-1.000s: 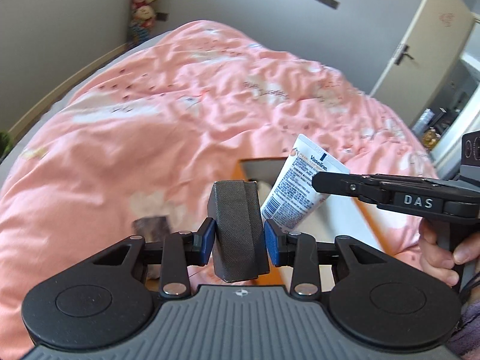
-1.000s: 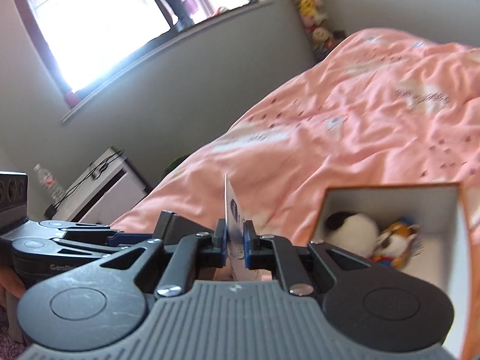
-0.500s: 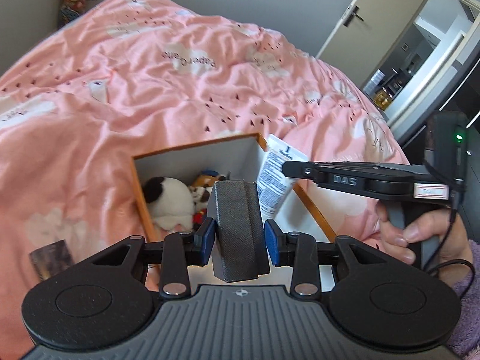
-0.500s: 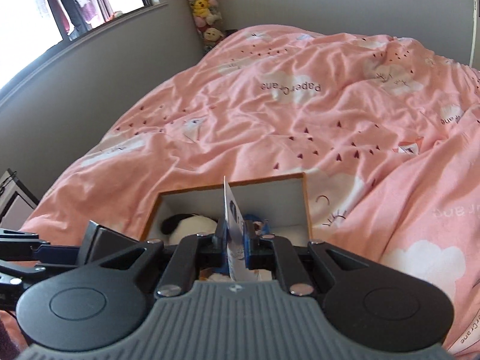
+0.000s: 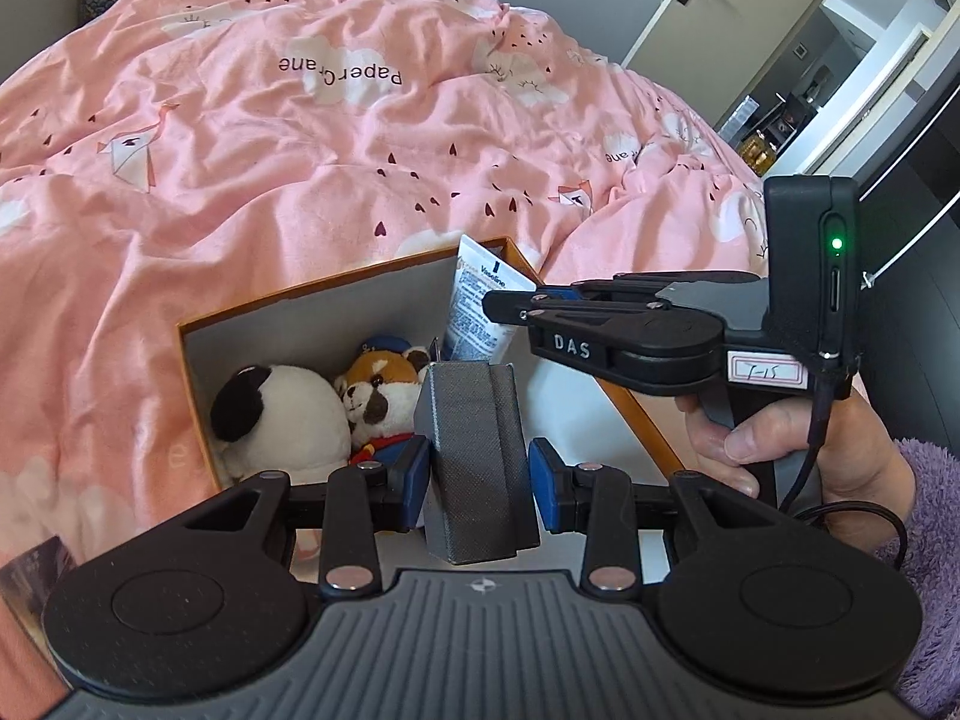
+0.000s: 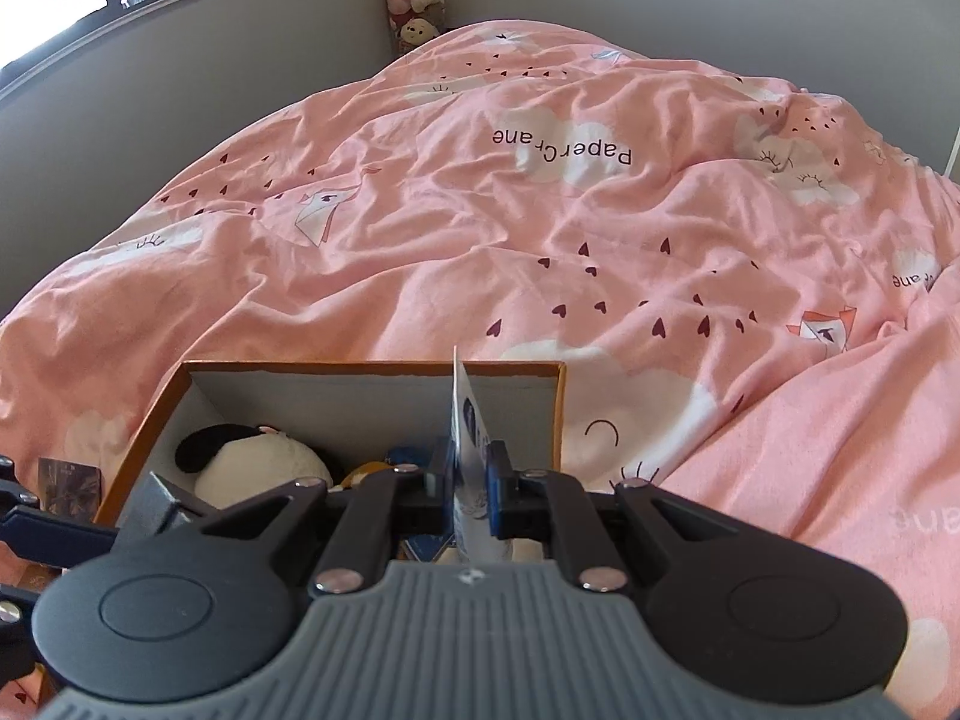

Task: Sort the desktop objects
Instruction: 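Carry the black box and Vaseline tube over the orange box, then lower the black box into the box with the left gripper and release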

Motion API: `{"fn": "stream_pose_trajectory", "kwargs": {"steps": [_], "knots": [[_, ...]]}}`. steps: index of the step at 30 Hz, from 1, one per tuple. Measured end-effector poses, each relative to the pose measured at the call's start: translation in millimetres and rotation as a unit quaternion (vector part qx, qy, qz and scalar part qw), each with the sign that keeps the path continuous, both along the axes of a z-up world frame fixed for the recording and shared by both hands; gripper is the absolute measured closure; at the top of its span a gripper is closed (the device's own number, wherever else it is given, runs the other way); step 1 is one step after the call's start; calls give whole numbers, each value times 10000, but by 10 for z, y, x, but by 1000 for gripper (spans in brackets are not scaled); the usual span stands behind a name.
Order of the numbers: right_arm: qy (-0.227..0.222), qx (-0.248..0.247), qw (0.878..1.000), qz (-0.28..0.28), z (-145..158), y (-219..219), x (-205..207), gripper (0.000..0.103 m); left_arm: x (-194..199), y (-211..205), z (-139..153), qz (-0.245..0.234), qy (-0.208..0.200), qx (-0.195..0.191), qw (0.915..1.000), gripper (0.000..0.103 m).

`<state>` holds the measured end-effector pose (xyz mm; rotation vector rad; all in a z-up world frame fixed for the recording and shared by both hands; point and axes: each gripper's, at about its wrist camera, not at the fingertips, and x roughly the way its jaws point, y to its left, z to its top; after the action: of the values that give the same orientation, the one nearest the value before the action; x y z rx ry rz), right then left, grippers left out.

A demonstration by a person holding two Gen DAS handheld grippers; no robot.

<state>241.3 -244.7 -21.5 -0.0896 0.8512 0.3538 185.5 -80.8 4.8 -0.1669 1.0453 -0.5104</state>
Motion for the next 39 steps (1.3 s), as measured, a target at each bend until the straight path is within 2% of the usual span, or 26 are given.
{"fn": "stream_pose_trajectory", "kwargs": {"steps": [6, 12, 14, 18, 21, 25, 31, 39], "knots": [[-56, -261, 9983, 511, -103, 4, 55, 92, 145, -153, -129, -207, 82, 149, 9996, 62], [-249, -966, 9895, 1042, -105, 93, 11, 95, 247, -262, -202, -407, 110, 195, 9989, 62], [-406, -1144, 9870, 1049, -50, 97, -17, 90, 266, -287, -207, -458, 94, 196, 9987, 62], [-510, -827, 9912, 899, 130, -26, -70, 87, 286, -326, -200, -496, 95, 4, 9987, 62], [-631, -752, 9932, 618, 248, -115, -142, 84, 330, -378, -285, -448, 319, -201, 9983, 62], [-601, -607, 9957, 362, 319, -221, -220, 84, 397, -406, -510, -161, 680, -356, 9969, 62], [-495, -511, 9973, 181, 284, -306, -314, 84, 432, -341, -792, 332, 1082, -967, 9889, 62], [-373, -453, 9982, 139, 217, -345, -393, 84, 451, -357, -878, 458, 1158, -662, 9900, 60]]}}
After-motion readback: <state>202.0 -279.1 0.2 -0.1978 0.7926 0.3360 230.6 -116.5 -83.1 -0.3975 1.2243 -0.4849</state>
